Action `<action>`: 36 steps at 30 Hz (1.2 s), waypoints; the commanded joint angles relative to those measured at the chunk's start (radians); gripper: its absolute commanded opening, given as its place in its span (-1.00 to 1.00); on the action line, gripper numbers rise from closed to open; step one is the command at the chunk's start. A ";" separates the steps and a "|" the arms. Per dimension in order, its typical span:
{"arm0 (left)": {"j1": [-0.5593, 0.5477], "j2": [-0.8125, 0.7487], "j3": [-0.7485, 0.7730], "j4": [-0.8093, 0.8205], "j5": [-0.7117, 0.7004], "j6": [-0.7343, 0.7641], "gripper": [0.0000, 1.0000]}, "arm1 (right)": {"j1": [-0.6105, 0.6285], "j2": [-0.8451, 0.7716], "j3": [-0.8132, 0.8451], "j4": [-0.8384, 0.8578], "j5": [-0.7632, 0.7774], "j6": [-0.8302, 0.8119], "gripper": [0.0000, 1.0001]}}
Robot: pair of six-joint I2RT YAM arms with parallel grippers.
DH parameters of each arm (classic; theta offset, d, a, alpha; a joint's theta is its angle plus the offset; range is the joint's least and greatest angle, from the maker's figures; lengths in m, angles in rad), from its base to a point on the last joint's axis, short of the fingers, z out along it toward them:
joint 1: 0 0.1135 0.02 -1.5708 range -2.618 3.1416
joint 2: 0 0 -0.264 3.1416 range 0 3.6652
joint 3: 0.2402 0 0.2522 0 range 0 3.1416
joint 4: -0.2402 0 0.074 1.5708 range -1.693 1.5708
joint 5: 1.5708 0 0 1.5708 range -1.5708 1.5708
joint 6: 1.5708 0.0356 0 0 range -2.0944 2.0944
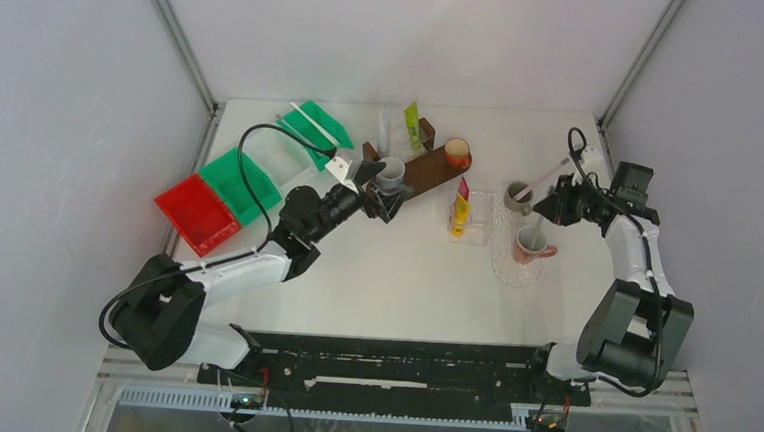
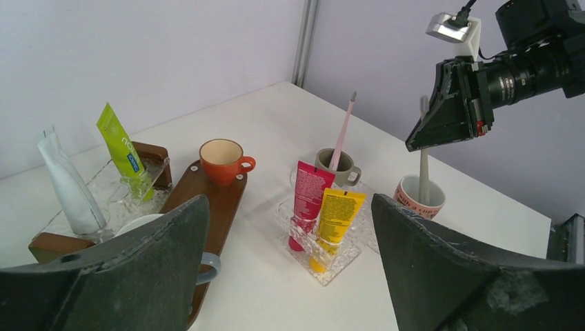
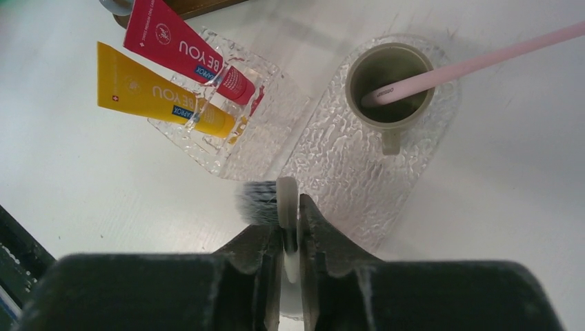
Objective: Prepare toiletry sets of a toothbrush and toothpaste on the tray
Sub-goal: Place the toothbrush in the cup.
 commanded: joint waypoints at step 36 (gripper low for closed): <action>0.380 0.313 0.739 -0.845 -0.546 -0.476 0.94 | 0.359 -0.178 0.176 -0.022 -0.150 0.035 0.10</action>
